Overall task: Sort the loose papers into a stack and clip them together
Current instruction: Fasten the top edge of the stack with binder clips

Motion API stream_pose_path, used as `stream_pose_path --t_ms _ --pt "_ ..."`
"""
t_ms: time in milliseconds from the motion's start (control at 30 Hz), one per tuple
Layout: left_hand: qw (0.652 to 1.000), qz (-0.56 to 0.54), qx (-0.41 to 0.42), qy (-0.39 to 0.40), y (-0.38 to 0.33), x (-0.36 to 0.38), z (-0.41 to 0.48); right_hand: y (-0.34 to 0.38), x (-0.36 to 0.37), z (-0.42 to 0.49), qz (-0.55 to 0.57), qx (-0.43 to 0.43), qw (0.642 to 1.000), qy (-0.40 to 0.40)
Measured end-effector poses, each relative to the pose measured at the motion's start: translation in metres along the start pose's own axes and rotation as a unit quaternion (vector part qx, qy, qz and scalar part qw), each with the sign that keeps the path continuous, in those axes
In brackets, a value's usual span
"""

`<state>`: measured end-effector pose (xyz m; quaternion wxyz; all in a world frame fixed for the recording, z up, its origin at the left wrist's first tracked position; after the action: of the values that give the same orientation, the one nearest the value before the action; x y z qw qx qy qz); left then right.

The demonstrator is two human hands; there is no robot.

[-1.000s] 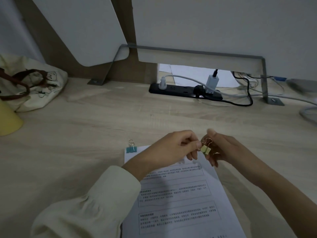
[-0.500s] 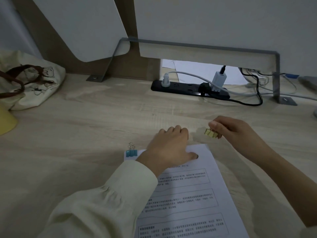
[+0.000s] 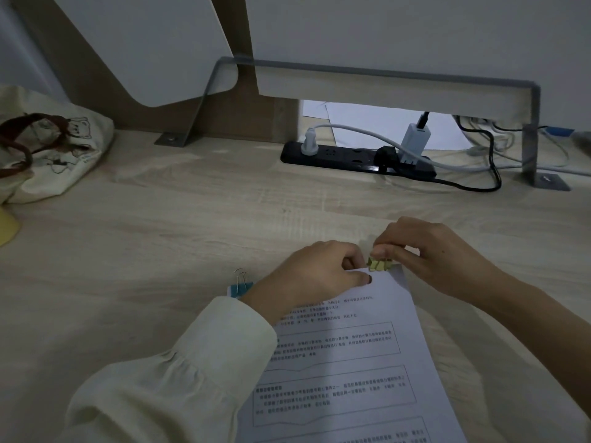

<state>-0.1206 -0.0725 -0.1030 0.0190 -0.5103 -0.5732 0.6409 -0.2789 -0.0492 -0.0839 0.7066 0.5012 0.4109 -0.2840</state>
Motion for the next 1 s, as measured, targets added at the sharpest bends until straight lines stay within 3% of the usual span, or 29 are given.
stream_pose_path --t_ms 167,400,700,800,900,1000 --pt "0.999 -0.026 0.018 -0.020 -0.001 -0.004 -0.003 0.002 -0.010 0.010 -0.019 0.011 0.998 0.053" --pt "0.998 -0.032 0.036 -0.036 -0.008 -0.007 -0.007 0.003 -0.022 0.023 0.032 0.120 0.963 0.241" --pt "0.998 -0.031 0.041 -0.028 -0.013 -0.008 -0.010 0.007 -0.026 0.015 0.044 0.149 0.952 0.264" --pt "0.997 -0.045 0.053 -0.030 -0.017 -0.012 -0.013 0.010 -0.030 0.003 0.121 0.192 0.947 0.226" --pt "0.995 -0.039 0.076 -0.058 -0.021 -0.021 -0.018 0.011 -0.030 -0.033 0.256 0.271 0.909 0.188" --pt "0.987 -0.024 0.089 -0.128 -0.024 -0.032 -0.023 0.025 -0.013 -0.077 0.331 0.308 0.857 0.247"
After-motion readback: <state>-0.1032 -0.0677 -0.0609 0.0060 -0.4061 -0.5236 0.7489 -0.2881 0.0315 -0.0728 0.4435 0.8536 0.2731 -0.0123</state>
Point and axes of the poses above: each hand's wrist, its own z-axis towards the middle knuckle, its own x-axis out of the palm, y = z × x, the point moved 2 cm from there along z, towards the middle knuckle, and after that the axes turned 7 degrees about x, right-handed, at the moved point
